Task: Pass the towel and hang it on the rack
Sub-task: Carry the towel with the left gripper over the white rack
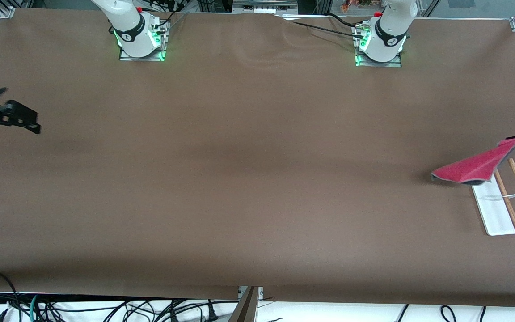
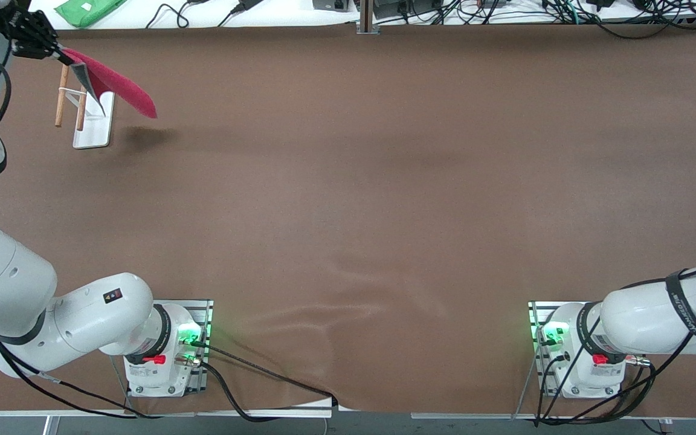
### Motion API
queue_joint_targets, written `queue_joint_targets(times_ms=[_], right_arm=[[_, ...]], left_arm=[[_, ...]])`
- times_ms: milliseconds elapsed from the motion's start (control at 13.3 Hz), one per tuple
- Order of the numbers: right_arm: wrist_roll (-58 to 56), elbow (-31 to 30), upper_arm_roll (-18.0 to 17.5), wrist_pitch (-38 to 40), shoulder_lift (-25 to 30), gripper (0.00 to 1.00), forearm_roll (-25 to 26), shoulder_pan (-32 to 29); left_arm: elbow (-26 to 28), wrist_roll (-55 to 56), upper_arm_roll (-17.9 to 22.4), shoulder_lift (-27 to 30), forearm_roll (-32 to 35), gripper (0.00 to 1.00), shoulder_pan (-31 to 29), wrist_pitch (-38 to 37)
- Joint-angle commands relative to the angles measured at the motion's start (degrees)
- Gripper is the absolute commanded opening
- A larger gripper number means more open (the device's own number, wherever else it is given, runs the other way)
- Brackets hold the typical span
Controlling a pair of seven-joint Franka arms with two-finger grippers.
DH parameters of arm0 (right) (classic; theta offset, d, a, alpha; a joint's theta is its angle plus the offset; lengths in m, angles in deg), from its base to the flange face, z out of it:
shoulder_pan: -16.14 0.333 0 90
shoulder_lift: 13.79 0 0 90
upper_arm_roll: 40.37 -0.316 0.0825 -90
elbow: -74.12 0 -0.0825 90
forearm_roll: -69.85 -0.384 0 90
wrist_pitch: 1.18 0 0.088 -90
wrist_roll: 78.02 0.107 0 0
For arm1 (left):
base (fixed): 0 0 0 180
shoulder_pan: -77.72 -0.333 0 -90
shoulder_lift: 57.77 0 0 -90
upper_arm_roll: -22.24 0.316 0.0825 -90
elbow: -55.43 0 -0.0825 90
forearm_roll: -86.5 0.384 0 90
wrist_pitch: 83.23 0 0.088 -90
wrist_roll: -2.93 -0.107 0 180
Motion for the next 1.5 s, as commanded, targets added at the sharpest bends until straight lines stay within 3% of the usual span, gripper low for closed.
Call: queue_joint_targets(times_ms=[0, 225, 675, 825, 1425], right_arm=[[0.2, -5.7, -0.2, 0.3, 4.1, 1.0, 0.4, -0.9], [0.1, -8.2, -0.8, 1.4, 5.3, 1.0, 2.3, -1.0], [0.8, -8.1, -1.7, 6.1, 7.9, 1.0, 2.6, -1.0], [0.2, -8.1, -1.2, 4.9, 7.2, 1.0, 0.4, -1.0], [1.9, -7.6, -1.4, 5.2, 5.9, 1.0, 0.4, -0.9]], left_arm=[[-12.0, -5.7, 0.3, -7.9, 1.7, 0.0, -1.2, -3.1], [-17.6, -10.5, 0.4, -9.6, 4.2, 0.0, -0.7, -2.3], [-19.0, -17.9, 4.0, -10.3, 4.2, 0.0, -0.9, 3.7], [-20.4, -20.3, 4.0, -11.6, 4.2, 0.0, -1.0, 5.0], [-20.7, -29.2, 5.1, -14.6, 4.2, 0.0, -2.0, 8.7]])
